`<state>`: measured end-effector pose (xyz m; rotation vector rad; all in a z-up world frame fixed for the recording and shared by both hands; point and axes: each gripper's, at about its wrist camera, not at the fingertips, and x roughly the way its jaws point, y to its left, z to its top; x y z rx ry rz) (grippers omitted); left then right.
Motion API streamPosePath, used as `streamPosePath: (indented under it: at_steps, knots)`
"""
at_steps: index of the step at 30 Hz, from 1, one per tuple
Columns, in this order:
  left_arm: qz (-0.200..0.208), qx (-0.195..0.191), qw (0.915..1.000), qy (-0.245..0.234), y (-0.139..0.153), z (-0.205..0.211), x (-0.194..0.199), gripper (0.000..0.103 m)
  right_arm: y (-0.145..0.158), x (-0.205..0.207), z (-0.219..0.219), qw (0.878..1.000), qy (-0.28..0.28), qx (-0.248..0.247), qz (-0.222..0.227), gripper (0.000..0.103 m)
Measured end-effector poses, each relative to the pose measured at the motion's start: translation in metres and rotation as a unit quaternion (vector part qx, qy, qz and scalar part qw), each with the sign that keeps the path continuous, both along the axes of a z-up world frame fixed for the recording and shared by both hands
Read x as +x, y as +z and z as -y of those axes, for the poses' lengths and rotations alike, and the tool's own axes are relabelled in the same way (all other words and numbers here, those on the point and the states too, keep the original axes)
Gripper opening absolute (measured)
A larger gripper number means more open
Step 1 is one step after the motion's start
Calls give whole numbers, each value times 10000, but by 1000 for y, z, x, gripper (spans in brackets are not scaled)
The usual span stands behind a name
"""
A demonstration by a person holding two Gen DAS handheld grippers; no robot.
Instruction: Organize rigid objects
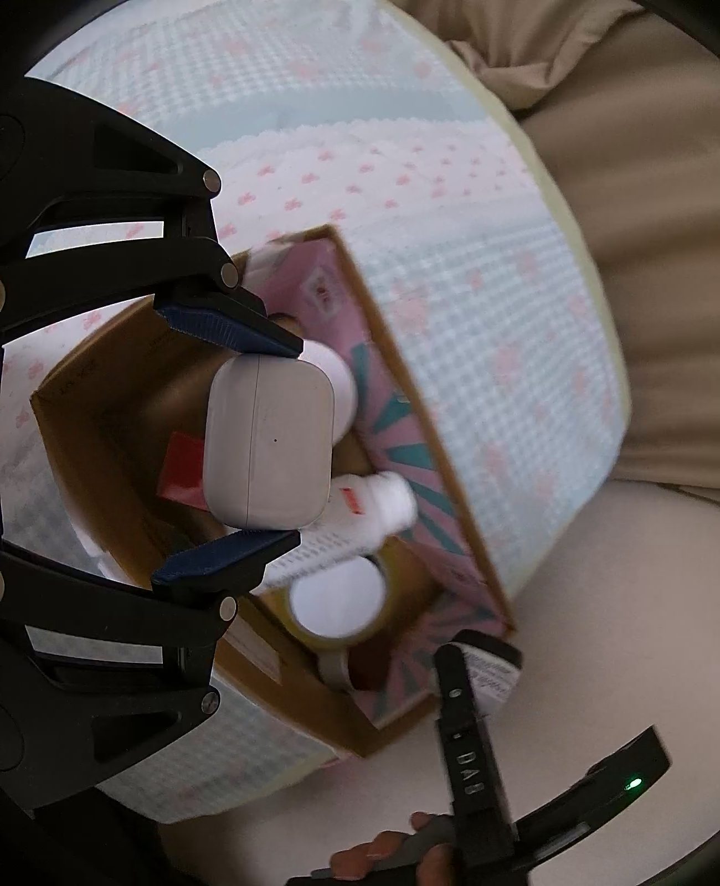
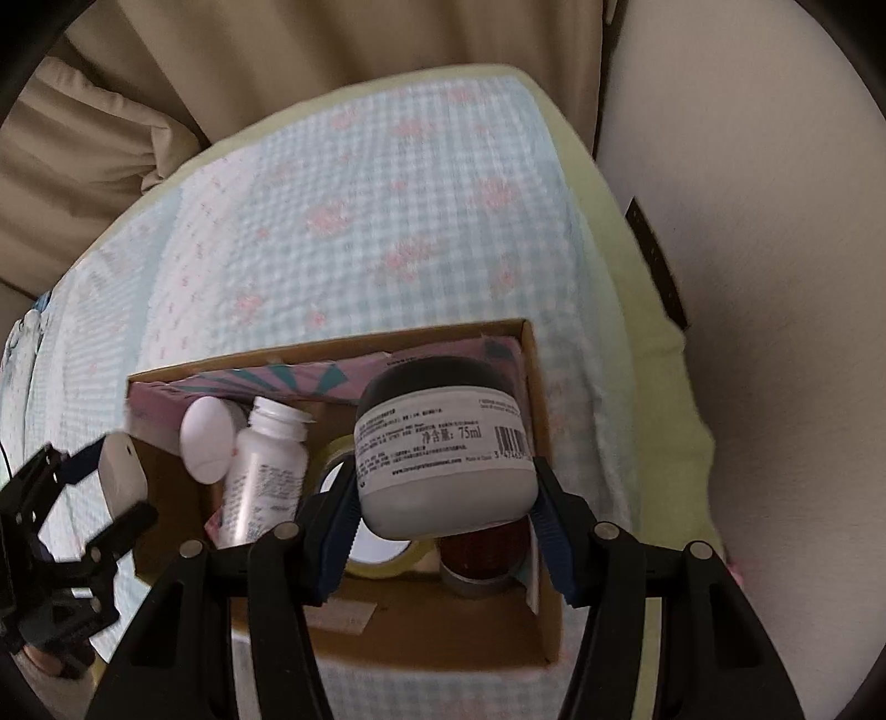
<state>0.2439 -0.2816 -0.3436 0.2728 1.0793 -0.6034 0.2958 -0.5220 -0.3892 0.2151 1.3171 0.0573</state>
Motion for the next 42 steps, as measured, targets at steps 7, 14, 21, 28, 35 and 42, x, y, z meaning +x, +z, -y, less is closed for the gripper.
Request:
streamPosePath:
  at_steps: [7, 14, 21, 28, 35, 42]
  knots:
    - [-227, 175, 9996, -21, -18, -6, -18, 58, -22, 8, -4, 9999, -4, 10, -114, 54]
    - [-196, 216, 9995, -116, -17, -3, -26, 78, -19, 19, -4, 9998, -170, 68, 67, 66]
    - [78, 453, 9986, -263, -7, -3, -34, 103, 1, 17, -13, 9991, -249, -99, 336, 103]
    - [-17, 265, 9996, -10, 3, -20, -33, 103, 6, 4, -13, 9985, -483, 5, 252, 103]
    - [69, 236, 9997, 11, 16, -30, -42, 103, 19, -16, -29, 9988, -367, -136, 302, 103]
    - [307, -56, 9989, 360, 75, -52, -46, 103, 65, -39, -47, 9973, -337, -179, 625, 103]
